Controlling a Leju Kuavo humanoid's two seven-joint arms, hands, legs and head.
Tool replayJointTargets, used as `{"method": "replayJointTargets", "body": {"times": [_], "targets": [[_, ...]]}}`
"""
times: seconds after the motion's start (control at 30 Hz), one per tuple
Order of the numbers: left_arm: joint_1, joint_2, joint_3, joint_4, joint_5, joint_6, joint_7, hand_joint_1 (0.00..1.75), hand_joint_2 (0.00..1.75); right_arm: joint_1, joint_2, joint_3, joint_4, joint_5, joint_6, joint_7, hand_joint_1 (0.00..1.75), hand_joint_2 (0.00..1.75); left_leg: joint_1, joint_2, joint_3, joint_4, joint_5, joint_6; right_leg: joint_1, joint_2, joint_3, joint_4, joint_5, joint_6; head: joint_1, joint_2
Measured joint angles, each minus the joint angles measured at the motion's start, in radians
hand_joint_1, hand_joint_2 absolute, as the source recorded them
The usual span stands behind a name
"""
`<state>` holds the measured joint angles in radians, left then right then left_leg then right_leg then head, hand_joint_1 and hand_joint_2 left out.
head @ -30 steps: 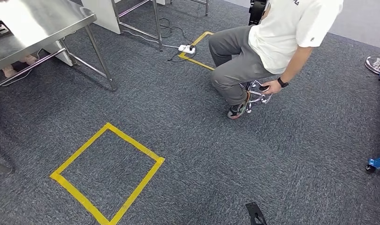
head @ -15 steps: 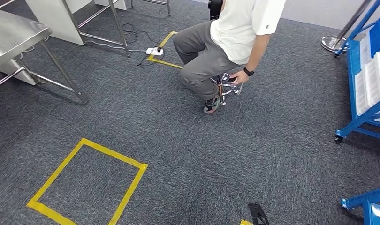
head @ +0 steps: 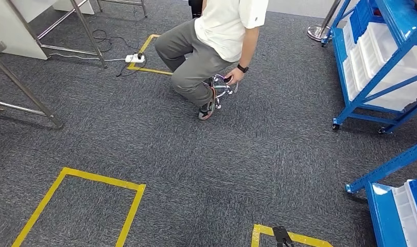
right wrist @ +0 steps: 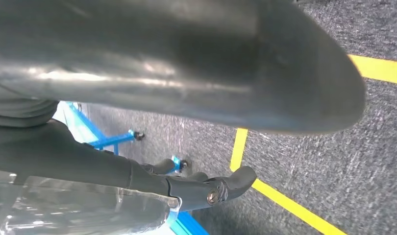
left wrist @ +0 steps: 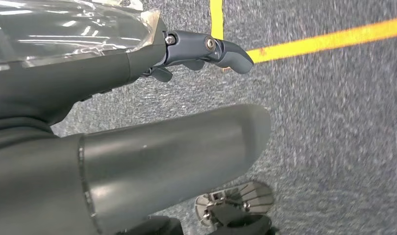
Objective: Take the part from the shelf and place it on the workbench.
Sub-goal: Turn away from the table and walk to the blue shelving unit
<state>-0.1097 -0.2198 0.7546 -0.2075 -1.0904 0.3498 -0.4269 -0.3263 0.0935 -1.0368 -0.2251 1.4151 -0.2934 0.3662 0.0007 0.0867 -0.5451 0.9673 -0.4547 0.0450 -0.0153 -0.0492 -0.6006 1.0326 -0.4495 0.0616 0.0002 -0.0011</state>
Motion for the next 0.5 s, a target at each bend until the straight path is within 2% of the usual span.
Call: {"method": "replayJointTargets", "body": {"times": [0.03,0.07,0.1,0.13,0.17,0.23,0.27,0.3,0.33,0.37,0.4,0.43,0.5], "targets": [[0.000,0.000,0.000,0.000,-0.001,-0.004,0.009,0.00,0.00,-0.001,0.000,0.000,0.000,0.000,0.001,0.000,0.00,0.00,-0.004,0.010,0.000,0.002,-0.002,-0.004,0.003,-0.015,0.023,-0.042,0.012,-0.004,-0.001,0.000],[0.000,0.001,0.000,0.000,-0.002,-0.008,0.015,0.00,0.00,-0.001,0.000,0.000,0.000,-0.001,0.002,0.000,0.00,0.00,-0.007,0.019,0.001,0.004,-0.003,-0.007,0.006,-0.020,0.031,-0.059,0.016,-0.009,-0.002,0.000],[0.000,0.001,0.000,0.000,-0.003,-0.011,0.018,0.00,0.00,0.000,-0.001,0.000,0.000,-0.002,0.003,0.000,0.00,0.00,-0.009,0.029,0.002,0.005,-0.004,-0.009,0.007,-0.008,0.030,-0.061,0.018,-0.013,-0.003,0.000],[0.000,0.001,0.000,0.000,-0.003,-0.015,0.021,0.00,0.00,0.002,-0.002,0.000,0.000,-0.003,0.005,0.000,0.00,0.00,-0.007,0.033,0.002,0.006,-0.007,-0.012,0.003,0.004,0.029,-0.061,0.019,-0.017,-0.003,0.000],[0.000,0.001,0.000,0.000,-0.003,-0.017,0.022,0.00,0.00,0.003,-0.004,0.000,0.000,-0.004,0.006,0.000,0.00,0.00,-0.003,0.020,-0.001,0.013,-0.016,-0.016,-0.001,0.015,0.030,-0.063,0.021,-0.020,-0.004,0.000],[0.000,0.002,0.000,0.000,-0.003,-0.018,0.023,0.00,0.00,0.001,-0.005,0.000,0.000,-0.004,0.007,0.000,0.00,0.00,0.006,-0.033,-0.031,0.079,-0.061,-0.024,-0.008,0.037,0.032,-0.066,0.024,-0.034,-0.007,0.000],[0.002,0.002,0.001,0.000,-0.003,-0.018,0.023,0.00,0.00,-0.002,-0.005,0.000,0.000,-0.004,0.008,0.000,0.00,0.00,0.009,-0.062,-0.061,0.143,-0.094,-0.027,-0.007,0.048,0.031,-0.066,0.025,-0.040,-0.009,0.000],[0.004,0.003,0.001,0.000,-0.003,-0.019,0.023,0.00,0.00,-0.003,-0.005,0.000,0.000,-0.004,0.008,0.000,0.00,0.00,0.010,-0.077,-0.095,0.215,-0.124,-0.029,-0.006,0.060,0.031,-0.066,0.025,-0.044,-0.009,0.000],[0.005,0.003,0.001,0.000,-0.003,-0.019,0.024,0.00,0.00,-0.003,-0.004,0.000,0.000,-0.005,0.010,0.000,0.00,0.00,0.010,-0.083,-0.126,0.273,-0.141,-0.031,-0.006,0.074,0.031,-0.066,0.025,-0.045,-0.010,0.000],[0.007,0.003,0.001,0.000,-0.002,-0.020,0.024,0.00,0.00,-0.002,-0.004,0.000,0.000,-0.005,0.011,0.000,0.00,0.00,0.010,-0.085,-0.145,0.300,-0.140,-0.031,-0.005,0.087,0.031,-0.066,0.025,-0.046,-0.010,0.000],[0.007,0.004,0.001,0.000,0.000,-0.021,0.023,0.00,0.00,-0.001,-0.004,0.000,0.000,-0.005,0.013,0.000,0.00,0.00,0.011,-0.087,-0.143,0.287,-0.118,-0.031,-0.005,0.102,0.032,-0.065,0.025,-0.046,-0.010,0.000],[0.007,0.004,0.001,0.000,0.002,-0.020,0.022,0.00,0.00,-0.001,-0.005,0.000,0.000,-0.005,0.015,-0.001,0.00,0.00,0.013,-0.092,-0.123,0.238,-0.080,-0.029,-0.005,0.116,0.034,-0.065,0.025,-0.046,-0.010,0.000],[0.008,0.006,0.001,0.000,0.007,-0.019,0.019,0.00,0.00,-0.003,-0.006,0.001,0.000,-0.006,0.023,-0.006,0.00,0.00,0.020,-0.133,-0.064,0.106,-0.010,-0.027,-0.004,0.145,0.034,-0.063,0.025,-0.044,-0.009,0.000]]}}
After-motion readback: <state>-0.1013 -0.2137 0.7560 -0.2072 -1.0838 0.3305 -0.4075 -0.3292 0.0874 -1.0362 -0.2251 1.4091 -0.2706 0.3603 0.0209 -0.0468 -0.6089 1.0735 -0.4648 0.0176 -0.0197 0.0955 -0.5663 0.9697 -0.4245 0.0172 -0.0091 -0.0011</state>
